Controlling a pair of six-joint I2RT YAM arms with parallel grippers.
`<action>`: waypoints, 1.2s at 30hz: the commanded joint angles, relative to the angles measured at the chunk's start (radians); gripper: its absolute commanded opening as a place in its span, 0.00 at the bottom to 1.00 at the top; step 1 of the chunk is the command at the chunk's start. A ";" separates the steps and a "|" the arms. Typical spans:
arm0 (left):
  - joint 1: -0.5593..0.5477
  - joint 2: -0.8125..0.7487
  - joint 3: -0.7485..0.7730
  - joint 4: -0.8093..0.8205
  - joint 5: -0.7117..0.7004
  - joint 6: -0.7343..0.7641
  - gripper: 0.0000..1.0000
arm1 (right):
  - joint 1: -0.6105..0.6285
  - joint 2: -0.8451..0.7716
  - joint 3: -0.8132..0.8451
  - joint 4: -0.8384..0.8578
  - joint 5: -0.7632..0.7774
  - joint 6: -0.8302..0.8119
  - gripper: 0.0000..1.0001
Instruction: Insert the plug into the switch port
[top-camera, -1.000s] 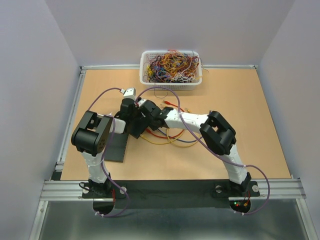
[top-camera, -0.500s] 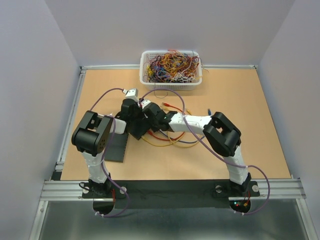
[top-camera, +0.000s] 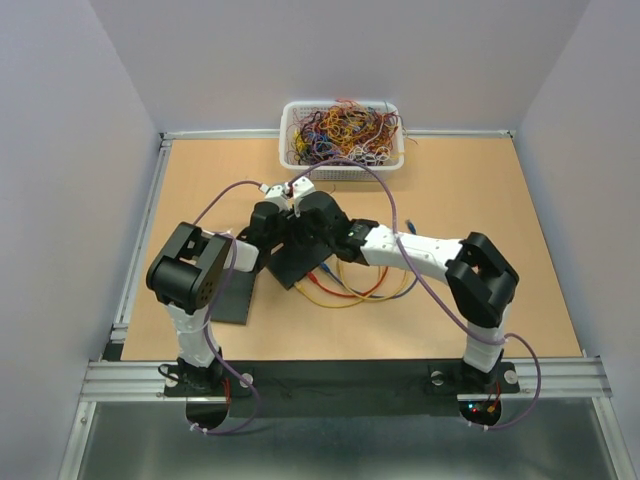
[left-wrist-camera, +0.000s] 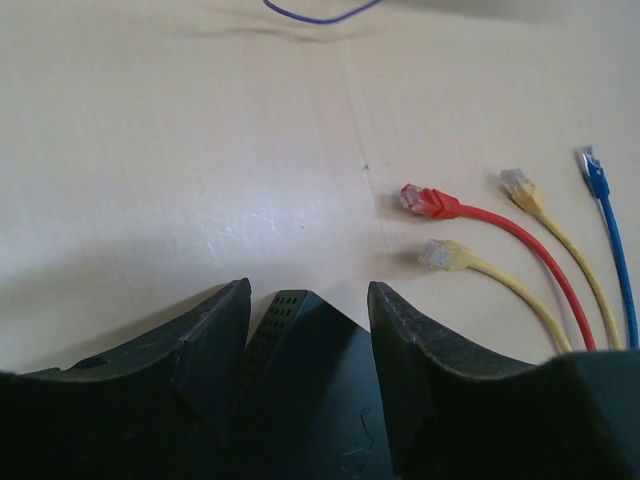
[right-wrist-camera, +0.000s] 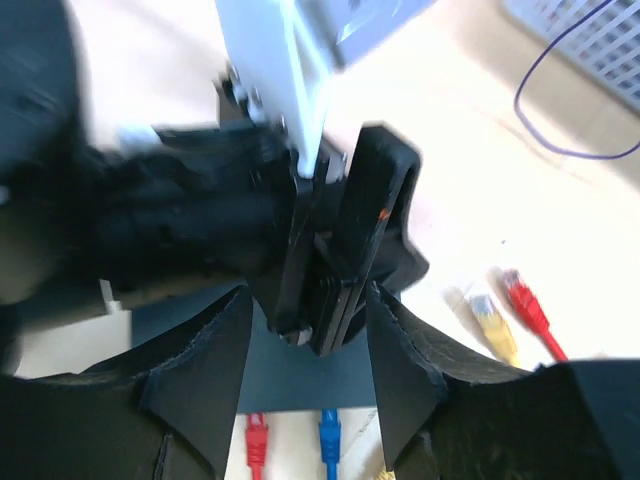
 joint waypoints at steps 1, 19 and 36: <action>-0.013 0.053 -0.052 -0.208 0.070 -0.027 0.62 | 0.010 -0.076 -0.044 0.077 0.019 0.043 0.55; 0.006 -0.124 -0.187 -0.077 0.024 -0.056 0.64 | 0.211 -0.175 -0.265 0.088 -0.133 0.339 0.43; 0.055 -0.124 -0.235 -0.015 0.072 -0.078 0.65 | 0.222 0.094 -0.182 0.109 0.007 0.404 0.40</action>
